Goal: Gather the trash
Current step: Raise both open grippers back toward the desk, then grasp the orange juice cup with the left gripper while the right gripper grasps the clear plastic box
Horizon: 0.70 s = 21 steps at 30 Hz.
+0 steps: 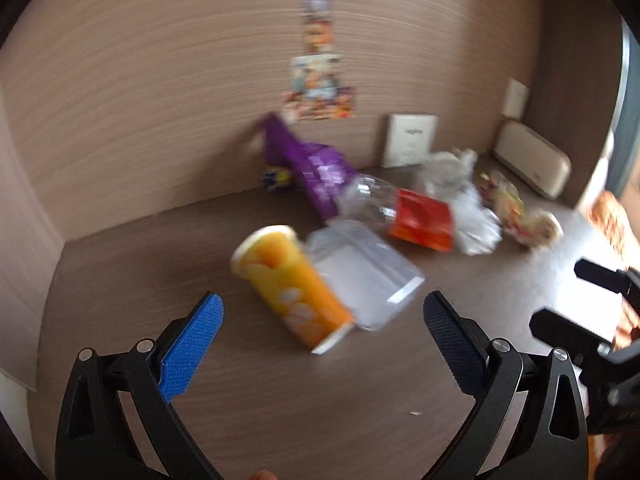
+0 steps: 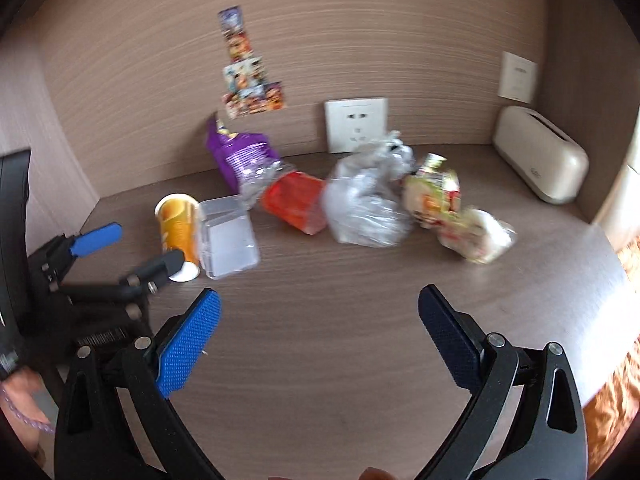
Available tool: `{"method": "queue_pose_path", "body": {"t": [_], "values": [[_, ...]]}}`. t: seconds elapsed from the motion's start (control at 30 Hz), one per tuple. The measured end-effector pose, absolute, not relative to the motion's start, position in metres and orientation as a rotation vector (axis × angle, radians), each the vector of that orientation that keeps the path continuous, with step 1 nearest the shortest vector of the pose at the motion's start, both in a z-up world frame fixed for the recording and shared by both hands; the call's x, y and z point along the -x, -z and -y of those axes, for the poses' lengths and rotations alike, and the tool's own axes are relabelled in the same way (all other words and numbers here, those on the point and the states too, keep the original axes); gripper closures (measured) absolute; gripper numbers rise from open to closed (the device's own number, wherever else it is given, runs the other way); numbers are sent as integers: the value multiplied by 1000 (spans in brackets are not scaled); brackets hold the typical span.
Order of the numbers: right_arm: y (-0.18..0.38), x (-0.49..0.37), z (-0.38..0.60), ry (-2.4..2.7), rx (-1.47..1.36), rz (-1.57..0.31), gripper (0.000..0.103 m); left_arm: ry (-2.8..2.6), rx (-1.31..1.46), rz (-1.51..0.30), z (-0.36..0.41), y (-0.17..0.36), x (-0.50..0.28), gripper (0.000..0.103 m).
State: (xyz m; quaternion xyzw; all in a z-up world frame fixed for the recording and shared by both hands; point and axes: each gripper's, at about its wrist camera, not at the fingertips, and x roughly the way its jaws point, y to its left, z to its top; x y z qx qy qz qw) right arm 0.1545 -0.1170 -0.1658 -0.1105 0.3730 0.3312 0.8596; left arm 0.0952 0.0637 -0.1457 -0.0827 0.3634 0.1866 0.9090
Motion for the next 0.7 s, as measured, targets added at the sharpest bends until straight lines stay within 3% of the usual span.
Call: {"method": "queue_pose_path", "body": {"t": [0.7], "values": [[220, -201, 24, -819, 250, -929, 5, -334, 315, -899, -144, 187, -134, 5]]}}
